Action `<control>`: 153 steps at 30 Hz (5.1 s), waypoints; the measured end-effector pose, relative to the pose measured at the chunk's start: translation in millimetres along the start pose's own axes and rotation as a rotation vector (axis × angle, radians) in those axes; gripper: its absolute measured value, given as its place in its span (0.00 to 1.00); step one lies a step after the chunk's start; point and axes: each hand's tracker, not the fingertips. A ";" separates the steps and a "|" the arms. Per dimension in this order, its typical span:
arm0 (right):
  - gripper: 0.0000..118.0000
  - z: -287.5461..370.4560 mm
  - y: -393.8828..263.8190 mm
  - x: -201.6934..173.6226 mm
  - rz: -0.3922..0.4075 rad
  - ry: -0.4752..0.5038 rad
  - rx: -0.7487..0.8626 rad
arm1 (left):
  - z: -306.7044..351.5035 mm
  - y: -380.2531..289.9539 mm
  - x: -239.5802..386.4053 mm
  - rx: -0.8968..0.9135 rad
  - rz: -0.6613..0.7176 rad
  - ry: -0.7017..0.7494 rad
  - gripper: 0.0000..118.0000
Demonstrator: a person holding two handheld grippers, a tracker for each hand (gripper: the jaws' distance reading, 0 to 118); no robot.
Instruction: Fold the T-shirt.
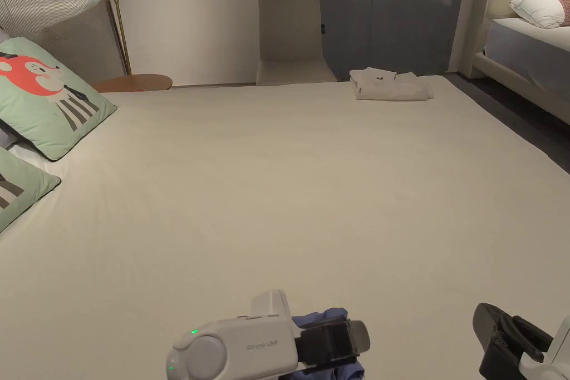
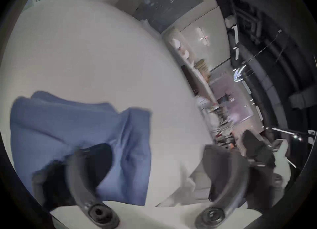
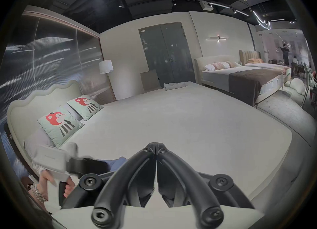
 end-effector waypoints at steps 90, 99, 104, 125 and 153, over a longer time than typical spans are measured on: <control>0.00 -176.8 -49.6 -176.2 0.189 0.301 -0.548 | 363.2 22.4 -278.4 0.374 0.482 0.359 0.24; 0.00 -166.5 -38.6 -177.8 0.236 0.309 -0.513 | 350.1 38.2 -224.1 0.341 0.216 0.811 0.92; 0.00 -157.3 -28.2 -167.5 0.245 0.289 -0.467 | 337.9 37.5 -149.9 0.375 -0.090 0.968 0.93; 0.00 -81.1 45.3 -75.5 0.250 0.002 0.020 | 129.5 32.7 47.2 0.614 -0.446 0.747 0.00; 0.01 -46.2 87.3 -73.0 0.332 -0.100 0.435 | 147.8 26.1 100.8 0.998 -0.633 0.795 0.04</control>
